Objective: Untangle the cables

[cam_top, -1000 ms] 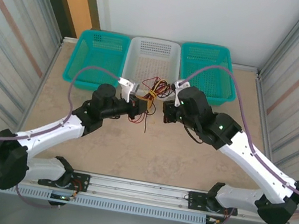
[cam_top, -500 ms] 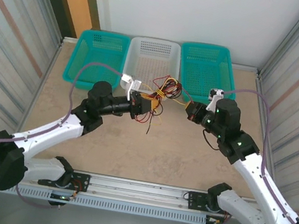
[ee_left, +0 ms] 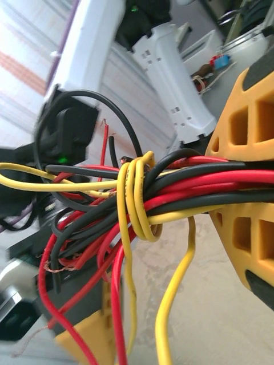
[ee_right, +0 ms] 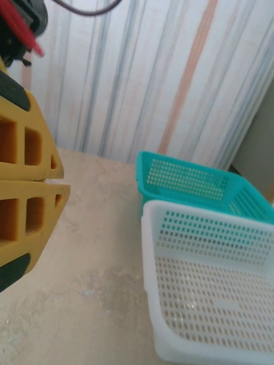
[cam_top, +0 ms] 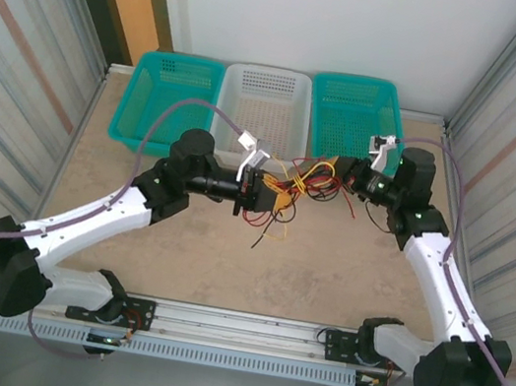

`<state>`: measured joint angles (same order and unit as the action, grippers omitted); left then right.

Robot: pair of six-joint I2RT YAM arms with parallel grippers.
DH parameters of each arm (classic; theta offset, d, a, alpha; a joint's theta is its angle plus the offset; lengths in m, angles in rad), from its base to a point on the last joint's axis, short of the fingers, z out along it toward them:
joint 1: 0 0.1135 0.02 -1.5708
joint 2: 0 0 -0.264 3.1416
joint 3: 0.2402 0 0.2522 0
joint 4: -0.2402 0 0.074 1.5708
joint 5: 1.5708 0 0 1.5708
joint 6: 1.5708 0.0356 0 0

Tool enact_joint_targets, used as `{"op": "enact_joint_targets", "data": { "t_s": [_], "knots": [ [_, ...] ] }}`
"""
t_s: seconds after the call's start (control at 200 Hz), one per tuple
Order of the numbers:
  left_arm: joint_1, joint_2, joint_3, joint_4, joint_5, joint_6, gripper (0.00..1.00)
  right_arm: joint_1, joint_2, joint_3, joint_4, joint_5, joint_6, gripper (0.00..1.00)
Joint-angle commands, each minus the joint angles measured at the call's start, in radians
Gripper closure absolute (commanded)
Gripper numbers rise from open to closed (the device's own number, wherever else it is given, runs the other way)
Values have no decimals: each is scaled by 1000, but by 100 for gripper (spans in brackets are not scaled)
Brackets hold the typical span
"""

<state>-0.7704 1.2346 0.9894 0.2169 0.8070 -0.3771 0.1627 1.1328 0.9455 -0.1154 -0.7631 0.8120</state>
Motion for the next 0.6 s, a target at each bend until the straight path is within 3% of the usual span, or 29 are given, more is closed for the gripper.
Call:
{"op": "enact_joint_targets", "data": {
  "t_s": [0.0,0.075,0.22,0.346,0.596],
  "knots": [
    [-52,-42,77,-35,158,147,100,-45,69,48,23,-92,5,100],
    [-94,-54,84,-106,121,237,100,-46,110,70,28,-152,-15,100],
    [-208,-19,178,-402,25,514,100,-45,203,113,47,-250,-25,100],
    [-219,14,202,-462,31,578,100,-37,267,198,12,-312,-59,100],
    [-218,130,253,-629,19,696,100,8,334,406,-190,-257,-181,100]
  ]
}}
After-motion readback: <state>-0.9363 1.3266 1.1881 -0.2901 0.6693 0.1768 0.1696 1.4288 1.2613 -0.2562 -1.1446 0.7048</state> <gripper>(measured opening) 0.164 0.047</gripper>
